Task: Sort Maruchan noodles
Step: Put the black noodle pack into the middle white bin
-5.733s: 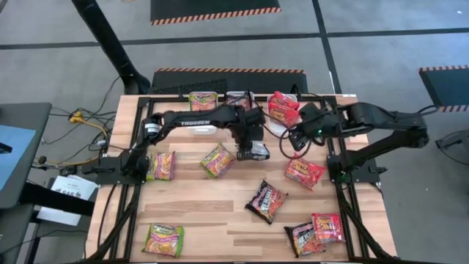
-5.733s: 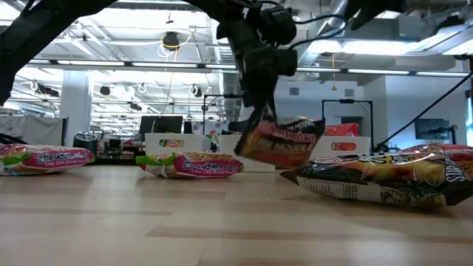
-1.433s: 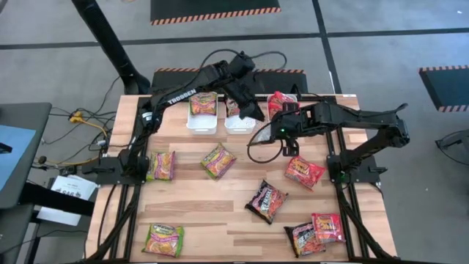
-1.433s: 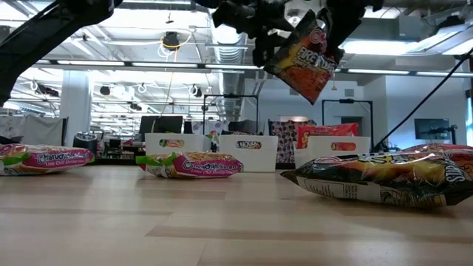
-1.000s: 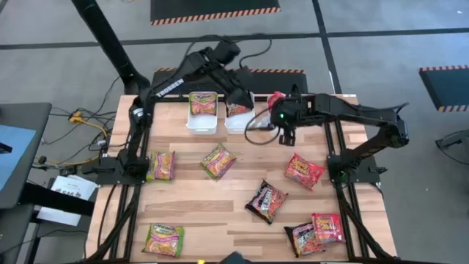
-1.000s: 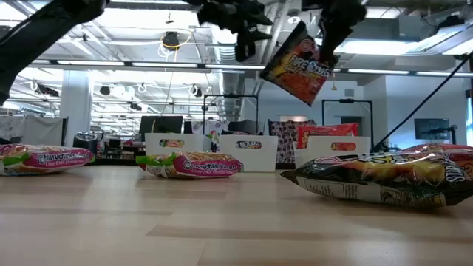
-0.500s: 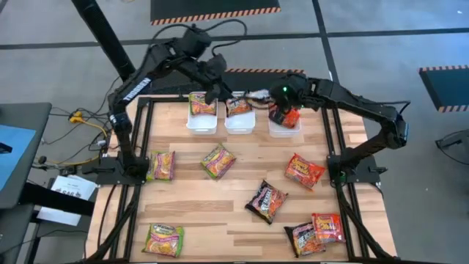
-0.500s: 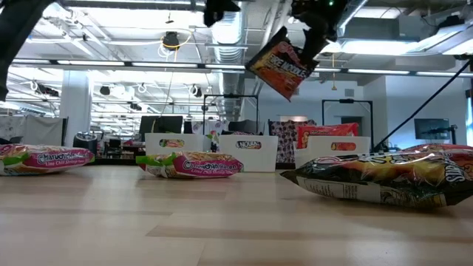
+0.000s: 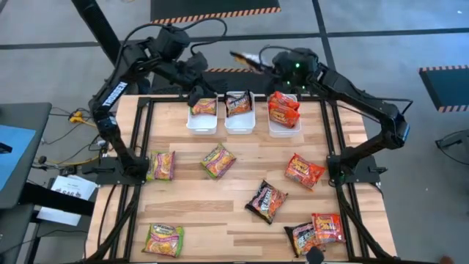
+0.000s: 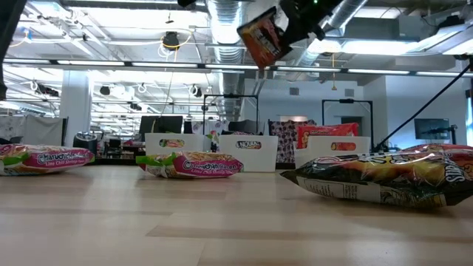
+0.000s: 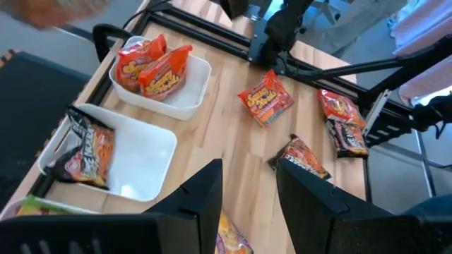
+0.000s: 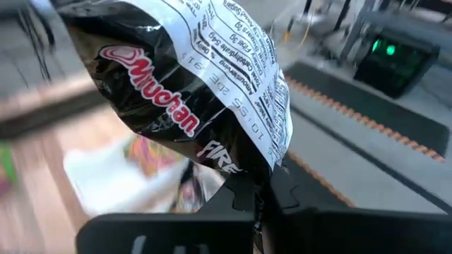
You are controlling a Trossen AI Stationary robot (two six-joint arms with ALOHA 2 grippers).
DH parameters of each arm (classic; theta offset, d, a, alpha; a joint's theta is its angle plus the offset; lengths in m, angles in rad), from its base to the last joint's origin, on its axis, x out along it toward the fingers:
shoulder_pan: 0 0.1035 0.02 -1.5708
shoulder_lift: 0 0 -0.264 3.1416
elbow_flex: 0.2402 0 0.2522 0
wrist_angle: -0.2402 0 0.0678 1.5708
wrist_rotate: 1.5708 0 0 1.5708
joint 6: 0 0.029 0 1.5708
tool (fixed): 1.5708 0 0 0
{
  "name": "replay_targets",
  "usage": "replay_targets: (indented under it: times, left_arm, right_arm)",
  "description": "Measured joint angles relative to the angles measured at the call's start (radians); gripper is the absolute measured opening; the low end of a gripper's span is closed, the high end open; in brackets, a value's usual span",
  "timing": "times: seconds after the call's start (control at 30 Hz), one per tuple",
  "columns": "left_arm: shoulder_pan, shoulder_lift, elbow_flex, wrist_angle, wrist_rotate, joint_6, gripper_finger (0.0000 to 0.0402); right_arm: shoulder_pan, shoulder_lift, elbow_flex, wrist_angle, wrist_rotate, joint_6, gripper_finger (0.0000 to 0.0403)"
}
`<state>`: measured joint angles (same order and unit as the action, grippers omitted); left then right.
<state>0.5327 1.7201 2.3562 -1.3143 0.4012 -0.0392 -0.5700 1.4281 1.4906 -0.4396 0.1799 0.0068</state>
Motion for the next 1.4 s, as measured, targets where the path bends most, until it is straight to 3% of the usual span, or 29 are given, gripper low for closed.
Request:
replay_targets:
  times: [0.2,0.4,0.67,1.4]
  left_arm:
    - [-0.015,-0.027,0.0,-0.024,-0.032,-0.01,0.0121]
    - [-0.038,-0.029,0.0,-0.031,-0.036,-0.025,0.0121]
    - [-0.05,-0.029,0.0,-0.036,-0.041,-0.025,0.0121]
    - [-0.05,-0.028,0.0,-0.086,-0.05,-0.01,0.0121]
  right_arm:
    - [-0.046,0.0,0.0,0.159,-0.008,0.013,0.0009]
    - [-0.089,0.0,0.0,0.287,-0.102,-0.037,0.0009]
    - [-0.114,0.001,0.0,0.359,-0.146,-0.11,0.0009]
    - [-0.019,0.26,0.0,-0.013,-0.154,-0.032,0.0009]
